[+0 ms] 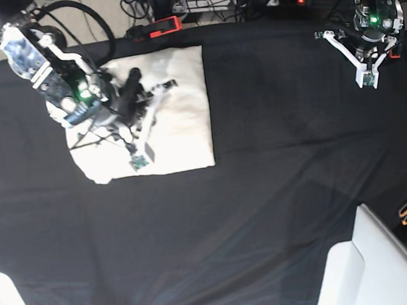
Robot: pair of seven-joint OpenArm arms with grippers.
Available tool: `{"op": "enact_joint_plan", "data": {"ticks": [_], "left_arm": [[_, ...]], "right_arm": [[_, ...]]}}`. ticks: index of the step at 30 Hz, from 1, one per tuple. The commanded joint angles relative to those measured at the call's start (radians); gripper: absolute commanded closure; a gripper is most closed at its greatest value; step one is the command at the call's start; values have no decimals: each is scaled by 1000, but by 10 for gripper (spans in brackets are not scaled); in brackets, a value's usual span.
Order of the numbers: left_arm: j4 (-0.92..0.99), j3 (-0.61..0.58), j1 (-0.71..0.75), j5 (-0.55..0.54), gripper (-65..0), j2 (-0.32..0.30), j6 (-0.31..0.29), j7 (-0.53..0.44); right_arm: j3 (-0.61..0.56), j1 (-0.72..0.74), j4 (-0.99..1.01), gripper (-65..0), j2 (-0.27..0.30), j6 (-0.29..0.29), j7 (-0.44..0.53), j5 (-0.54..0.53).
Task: Fold the T-shirt properly
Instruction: 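Lift the held end and fold it over onto the shirt with the right gripper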
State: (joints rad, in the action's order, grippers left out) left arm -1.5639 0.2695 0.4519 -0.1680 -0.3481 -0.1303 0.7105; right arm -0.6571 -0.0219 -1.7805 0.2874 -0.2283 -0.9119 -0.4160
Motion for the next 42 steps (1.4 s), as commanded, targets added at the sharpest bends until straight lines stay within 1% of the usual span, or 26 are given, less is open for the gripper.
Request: {"op": "enact_joint_plan", "data": {"ticks": [1, 7, 12, 15, 16, 17, 25, 32, 37, 40, 42], "left_arm": [[-11, 6, 2, 2, 0, -13, 7, -10], [-11, 6, 2, 2, 0, -13, 7, -10], [-11, 4, 11, 2, 0, -13, 7, -10], [-11, 4, 14, 2, 0, -13, 7, -10], [-11, 4, 14, 2, 0, -13, 7, -10], [-11, 4, 14, 2, 0, -13, 7, -10], [-11, 4, 14, 2, 0, -13, 7, -10], [-11, 4, 14, 2, 0, -13, 7, -10], [-11, 4, 15, 2, 0, -13, 7, -10], [-11, 4, 15, 2, 0, -13, 7, -10], [-11, 4, 15, 2, 0, -13, 7, -10]], "right_arm": [[-13, 18, 1, -2, -14, -9, 15, -5], [-100, 69, 92, -2, -61, -10, 21, -4], [-163, 110, 138, -2, -80, -13, 20, -2], [-215, 142, 159, -2, -84, -75, 15, -2], [-240, 153, 163, -2, -84, -90, 15, -2], [-252, 158, 166, -2, -84, -93, 15, -2], [-254, 158, 169, -2, -89, -95, 17, -5], [-260, 159, 170, 0, -121, -93, 17, -5], [-261, 161, 224, 0, -132, -93, 20, -5], [-261, 161, 232, 0, -150, -93, 21, -5], [-261, 161, 232, -3, -152, -93, 21, -5]]}}
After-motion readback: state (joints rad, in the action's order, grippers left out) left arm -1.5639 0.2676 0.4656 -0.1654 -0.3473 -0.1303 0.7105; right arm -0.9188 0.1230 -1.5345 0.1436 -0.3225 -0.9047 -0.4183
